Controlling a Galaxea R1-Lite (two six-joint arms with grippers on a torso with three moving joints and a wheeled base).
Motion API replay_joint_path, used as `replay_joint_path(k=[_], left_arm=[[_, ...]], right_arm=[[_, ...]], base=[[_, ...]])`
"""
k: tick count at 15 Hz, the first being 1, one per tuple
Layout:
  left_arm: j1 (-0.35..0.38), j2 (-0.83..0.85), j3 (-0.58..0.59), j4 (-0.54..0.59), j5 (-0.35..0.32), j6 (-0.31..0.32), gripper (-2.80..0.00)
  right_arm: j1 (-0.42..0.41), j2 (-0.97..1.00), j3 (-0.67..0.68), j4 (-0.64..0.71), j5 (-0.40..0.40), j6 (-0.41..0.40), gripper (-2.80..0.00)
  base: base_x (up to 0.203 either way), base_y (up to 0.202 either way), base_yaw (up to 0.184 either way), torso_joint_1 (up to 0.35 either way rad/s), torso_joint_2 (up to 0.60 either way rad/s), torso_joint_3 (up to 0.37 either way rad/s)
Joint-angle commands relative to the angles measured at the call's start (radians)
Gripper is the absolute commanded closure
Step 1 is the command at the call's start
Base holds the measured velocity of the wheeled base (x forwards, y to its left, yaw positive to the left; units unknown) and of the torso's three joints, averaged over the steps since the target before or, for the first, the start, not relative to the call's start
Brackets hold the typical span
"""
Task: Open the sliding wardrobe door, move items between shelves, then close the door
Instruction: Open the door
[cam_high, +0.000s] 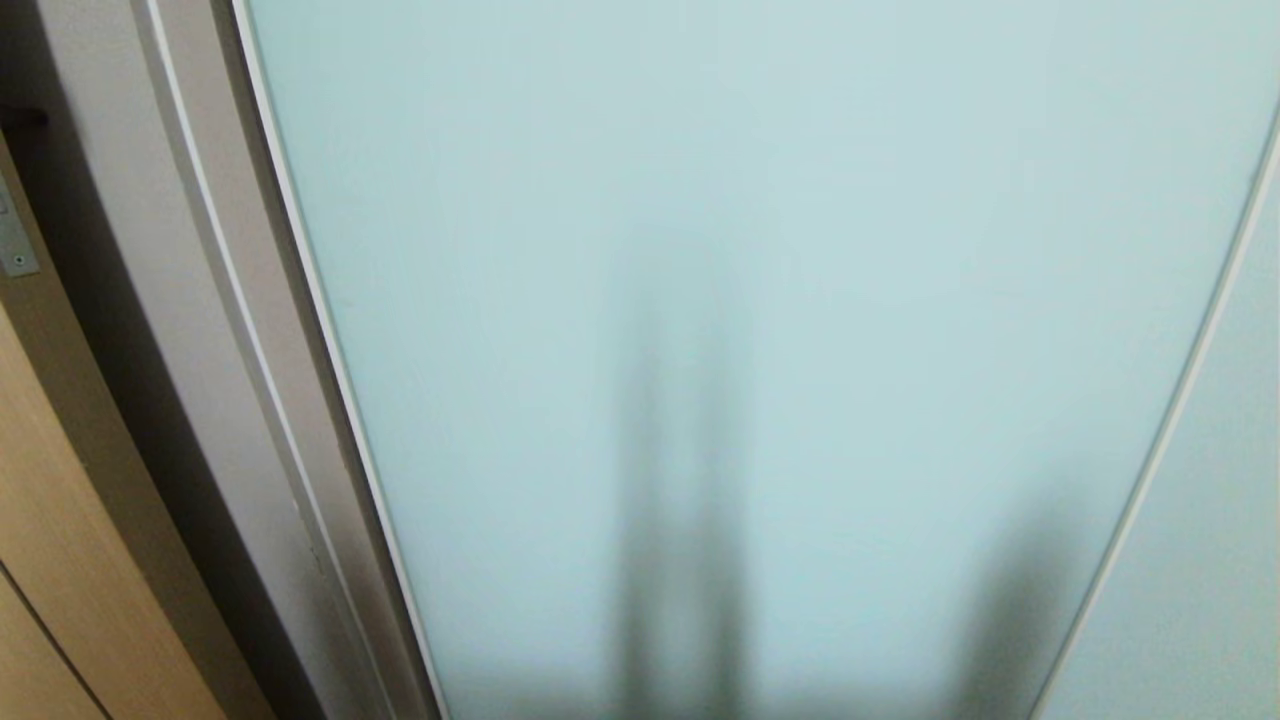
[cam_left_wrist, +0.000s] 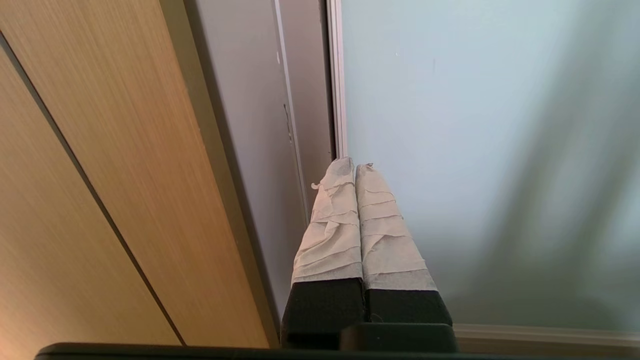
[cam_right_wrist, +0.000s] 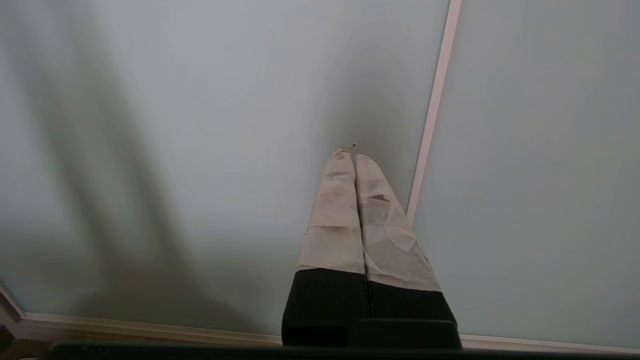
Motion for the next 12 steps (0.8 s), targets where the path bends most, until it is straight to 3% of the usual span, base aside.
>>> replay_joint_path(k=[1, 12], left_arm=[[0.0, 0.001, 0.001, 0.0, 0.0, 0.0, 0.0], [0.0, 0.001, -0.001, 0.0, 0.0, 0.0, 0.0]], right_arm=[[0.0, 0.0, 0.0, -0.001, 0.0, 0.001, 0.0], [0.0, 0.0, 0.0, -0.001, 0.0, 0.001, 0.0]], base=[[0.0, 0.0, 0.0, 0.0, 0.0, 0.0], [0.0, 0.0, 0.0, 0.0, 0.0, 0.0]])
